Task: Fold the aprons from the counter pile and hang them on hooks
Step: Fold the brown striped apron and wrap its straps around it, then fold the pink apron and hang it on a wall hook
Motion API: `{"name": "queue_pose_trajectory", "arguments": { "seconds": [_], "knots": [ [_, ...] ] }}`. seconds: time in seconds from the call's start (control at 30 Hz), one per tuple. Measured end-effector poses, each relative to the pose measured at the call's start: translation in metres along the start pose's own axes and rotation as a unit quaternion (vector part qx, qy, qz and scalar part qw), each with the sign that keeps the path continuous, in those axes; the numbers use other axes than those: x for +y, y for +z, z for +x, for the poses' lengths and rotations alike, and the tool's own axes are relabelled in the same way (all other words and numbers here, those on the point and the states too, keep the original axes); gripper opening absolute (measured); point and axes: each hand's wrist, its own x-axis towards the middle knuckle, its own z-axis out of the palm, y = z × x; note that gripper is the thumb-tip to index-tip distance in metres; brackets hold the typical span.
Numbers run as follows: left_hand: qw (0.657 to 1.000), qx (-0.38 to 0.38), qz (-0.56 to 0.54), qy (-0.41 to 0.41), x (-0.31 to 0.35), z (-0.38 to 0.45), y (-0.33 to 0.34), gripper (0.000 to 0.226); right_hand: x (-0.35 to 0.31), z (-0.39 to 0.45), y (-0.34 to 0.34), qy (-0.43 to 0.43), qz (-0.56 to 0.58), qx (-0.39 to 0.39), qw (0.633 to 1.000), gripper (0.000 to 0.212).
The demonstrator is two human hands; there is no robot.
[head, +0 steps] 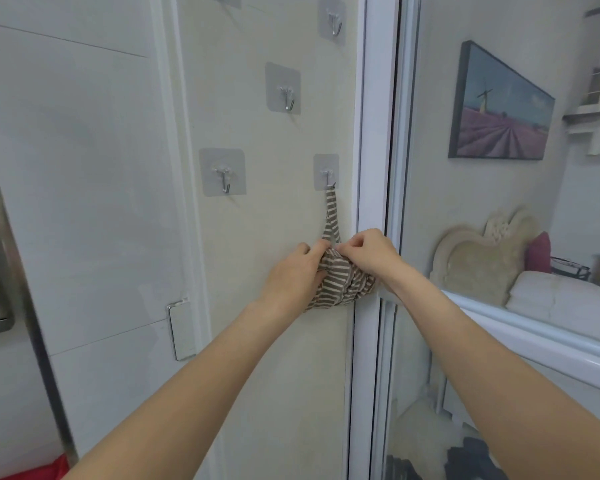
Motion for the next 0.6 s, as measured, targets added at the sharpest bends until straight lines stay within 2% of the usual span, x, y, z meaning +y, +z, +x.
{"name": "queue_pose_trajectory", "arguments": {
  "seconds": [0.1, 0.17, 0.27, 0.33, 0.4, 0.5, 0.57, 0.6],
  "knots": [
    [0.997, -0.012, 0.065, 0.035, 0.007, 0.000, 0.001, 0.040, 0.004, 0.004, -0.001, 0.018, -0.098, -0.039, 0.994, 0.042],
    [0.996, -0.010, 0.083, 0.034, 0.007, 0.001, 0.002, 0.037, 0.003, 0.004, -0.003, 0.017, -0.111, -0.066, 0.991, 0.043],
    [0.999, 0.021, 0.035, -0.004, 0.003, 0.002, 0.000, 0.033, -0.002, 0.009, -0.005, 0.028, 0.028, -0.092, 0.995, 0.042],
    [0.998, 0.055, -0.038, -0.018, 0.007, 0.001, 0.001, 0.031, -0.004, 0.014, -0.005, 0.018, 0.111, -0.060, 0.992, 0.037],
    [0.996, 0.042, -0.063, -0.044, 0.007, 0.003, 0.001, 0.029, -0.003, 0.018, -0.001, 0.011, 0.100, -0.042, 0.994, 0.033],
    [0.995, -0.010, -0.047, -0.086, -0.003, 0.013, -0.003, 0.028, 0.001, 0.017, 0.011, -0.026, -0.008, -0.010, 1.000, 0.033],
    [0.995, -0.046, -0.024, -0.086, -0.006, 0.014, -0.006, 0.026, 0.006, 0.009, 0.024, -0.080, -0.111, 0.053, 0.989, 0.023],
    [0.995, -0.060, -0.007, -0.082, -0.005, 0.014, -0.007, 0.026, 0.010, 0.004, 0.030, -0.106, -0.124, 0.082, 0.983, 0.020]
  ]
}}
